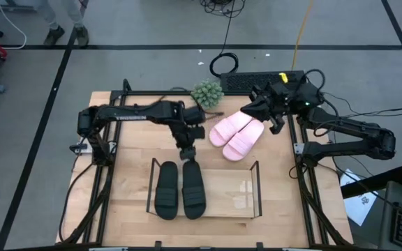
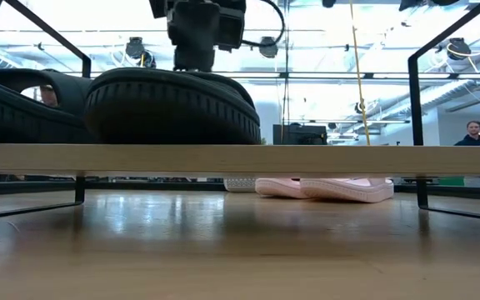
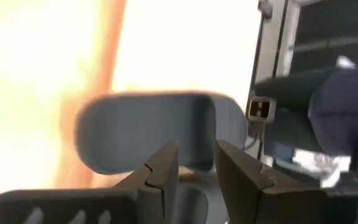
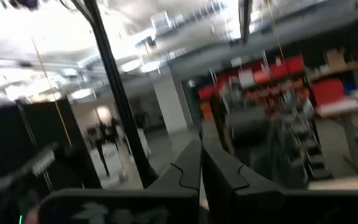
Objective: Pick and place slides into the shelf
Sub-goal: Put the right pink slipper on the shelf
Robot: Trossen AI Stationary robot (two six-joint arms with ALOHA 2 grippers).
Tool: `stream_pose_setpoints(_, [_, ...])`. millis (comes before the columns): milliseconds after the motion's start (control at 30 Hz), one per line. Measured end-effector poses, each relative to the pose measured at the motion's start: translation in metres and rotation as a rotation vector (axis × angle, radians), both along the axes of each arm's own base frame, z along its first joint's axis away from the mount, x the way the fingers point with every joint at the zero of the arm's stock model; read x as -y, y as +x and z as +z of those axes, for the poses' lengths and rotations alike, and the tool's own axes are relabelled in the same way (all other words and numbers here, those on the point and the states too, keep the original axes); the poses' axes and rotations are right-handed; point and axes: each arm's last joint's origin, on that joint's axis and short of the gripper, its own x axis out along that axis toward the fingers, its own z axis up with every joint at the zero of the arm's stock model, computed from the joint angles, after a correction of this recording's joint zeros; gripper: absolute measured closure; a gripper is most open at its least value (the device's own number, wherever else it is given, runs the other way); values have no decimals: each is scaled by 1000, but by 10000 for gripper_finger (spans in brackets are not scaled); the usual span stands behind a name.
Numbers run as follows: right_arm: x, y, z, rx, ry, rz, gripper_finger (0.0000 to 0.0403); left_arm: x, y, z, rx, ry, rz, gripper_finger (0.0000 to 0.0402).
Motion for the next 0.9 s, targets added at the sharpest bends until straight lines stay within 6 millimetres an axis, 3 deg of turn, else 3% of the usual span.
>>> stream_pose_setpoints(167, [5,2,-14,-123,-33,-27,399,-30,-20,25,71,82,93,298])
stream_pose_setpoints(500, [19,2,-19,-153,-41,-89,399,-94,-72,57,153,190,257,298])
stream_pose_setpoints(700, [30,22,-46,-307,31,-50,399,-125,-99,69,208,244,354,298])
stream_pose_setpoints(900, [50,39,-75,-429,106,-61,399,-141,-113,71,212,268,400,298])
